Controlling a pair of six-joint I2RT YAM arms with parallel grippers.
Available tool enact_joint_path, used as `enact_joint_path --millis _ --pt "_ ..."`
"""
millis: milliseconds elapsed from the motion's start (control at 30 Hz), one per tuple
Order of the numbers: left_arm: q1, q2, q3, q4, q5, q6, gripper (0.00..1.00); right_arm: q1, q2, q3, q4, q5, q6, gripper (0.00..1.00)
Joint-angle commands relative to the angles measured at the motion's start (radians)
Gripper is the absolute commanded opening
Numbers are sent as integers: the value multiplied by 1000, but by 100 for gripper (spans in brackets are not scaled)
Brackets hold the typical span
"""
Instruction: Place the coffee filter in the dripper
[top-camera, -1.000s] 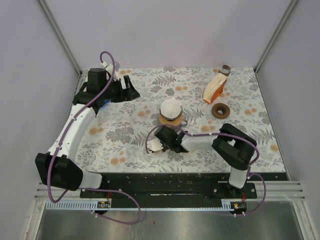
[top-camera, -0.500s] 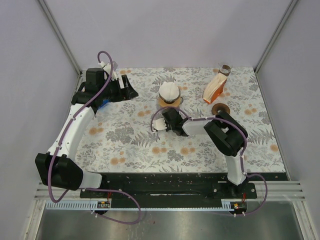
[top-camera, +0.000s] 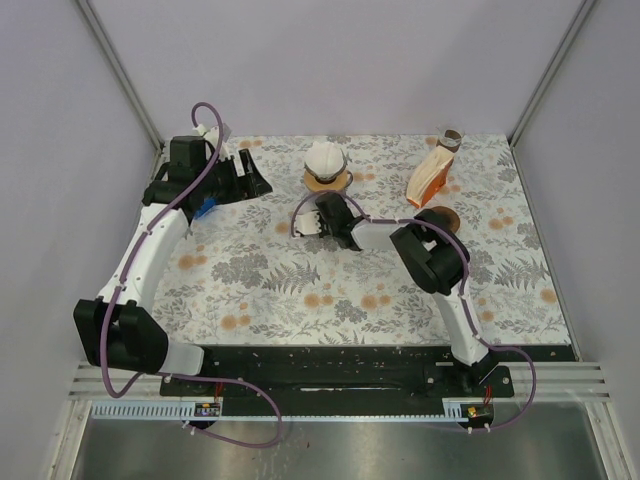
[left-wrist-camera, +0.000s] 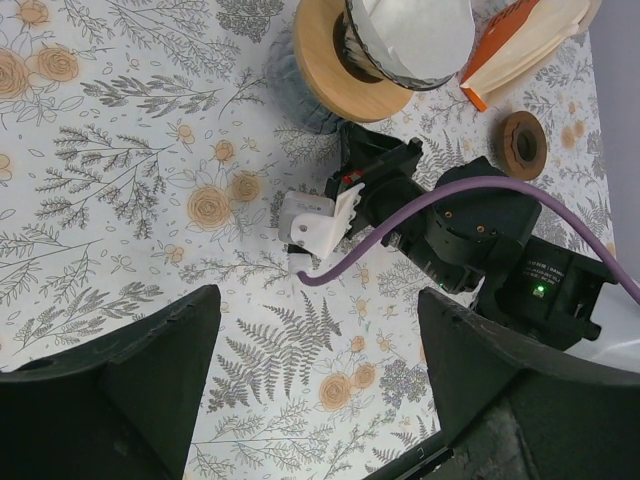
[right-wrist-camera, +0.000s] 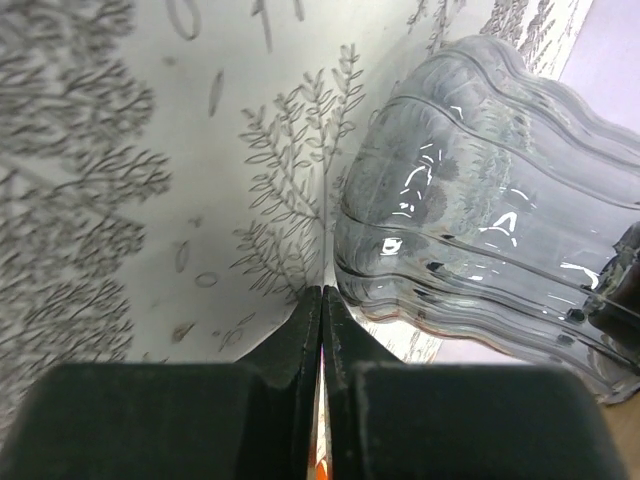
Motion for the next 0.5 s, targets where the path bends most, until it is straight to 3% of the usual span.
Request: enact_joint_path --millis 0,267,467 --pt "20 1 34 33 15 10 83 -16 41 63 -38 -31 8 0" --pt "32 9 42 33 31 5 83 20 -110 -104 19 -59 46 6" --pt "35 7 39 36 39 2 83 128 -299 -231 -44 -112 121 23"
